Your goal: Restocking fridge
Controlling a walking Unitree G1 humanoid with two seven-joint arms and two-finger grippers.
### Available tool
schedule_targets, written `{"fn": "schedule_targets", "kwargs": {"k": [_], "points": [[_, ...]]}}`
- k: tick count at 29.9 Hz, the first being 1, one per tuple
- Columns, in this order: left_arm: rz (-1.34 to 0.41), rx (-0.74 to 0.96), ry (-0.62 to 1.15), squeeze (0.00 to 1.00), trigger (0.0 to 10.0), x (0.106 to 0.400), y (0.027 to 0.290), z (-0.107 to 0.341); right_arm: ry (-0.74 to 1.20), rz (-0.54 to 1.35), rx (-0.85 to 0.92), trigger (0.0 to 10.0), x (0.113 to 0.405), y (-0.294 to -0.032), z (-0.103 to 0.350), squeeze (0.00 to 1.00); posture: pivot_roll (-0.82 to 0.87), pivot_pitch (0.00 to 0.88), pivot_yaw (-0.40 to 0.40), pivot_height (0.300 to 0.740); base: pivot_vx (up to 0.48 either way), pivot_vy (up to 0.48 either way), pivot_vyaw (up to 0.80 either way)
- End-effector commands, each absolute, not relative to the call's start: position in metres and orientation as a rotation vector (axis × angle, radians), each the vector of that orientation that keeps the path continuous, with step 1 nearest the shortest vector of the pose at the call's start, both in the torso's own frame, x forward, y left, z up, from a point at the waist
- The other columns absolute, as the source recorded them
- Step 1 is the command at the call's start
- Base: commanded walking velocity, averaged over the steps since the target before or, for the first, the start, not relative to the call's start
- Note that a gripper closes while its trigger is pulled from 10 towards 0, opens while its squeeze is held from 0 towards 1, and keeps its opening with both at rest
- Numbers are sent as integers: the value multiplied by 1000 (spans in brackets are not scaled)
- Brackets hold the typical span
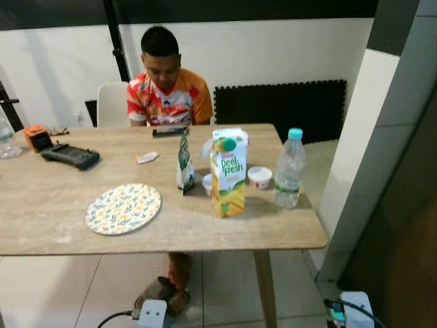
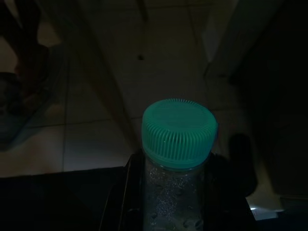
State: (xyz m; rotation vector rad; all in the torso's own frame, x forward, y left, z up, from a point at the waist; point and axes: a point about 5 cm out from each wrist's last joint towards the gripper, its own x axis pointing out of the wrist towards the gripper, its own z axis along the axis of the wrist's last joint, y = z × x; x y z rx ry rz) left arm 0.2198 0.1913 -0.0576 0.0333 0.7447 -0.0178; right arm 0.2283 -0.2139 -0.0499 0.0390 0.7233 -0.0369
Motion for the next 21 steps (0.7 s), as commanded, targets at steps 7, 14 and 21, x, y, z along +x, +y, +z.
{"fn": "schedule_targets", "kwargs": {"k": [7, 14, 21], "points": [[52, 21, 734, 0, 10000, 217, 208, -57, 766, 11, 8, 10000, 218, -205, -58, 0, -61, 89, 47, 740, 0, 0, 0], [-58, 90, 766, 0, 10000, 217, 198, -59, 768, -93, 76, 10000, 206, -214, -63, 0, -82, 84, 105, 740, 0, 0, 0], [-67, 96, 773, 0, 10000, 219, 197, -59, 794, -92, 90, 10000, 200, -214, -67, 0, -79, 72, 95, 740, 0, 0, 0]]}}
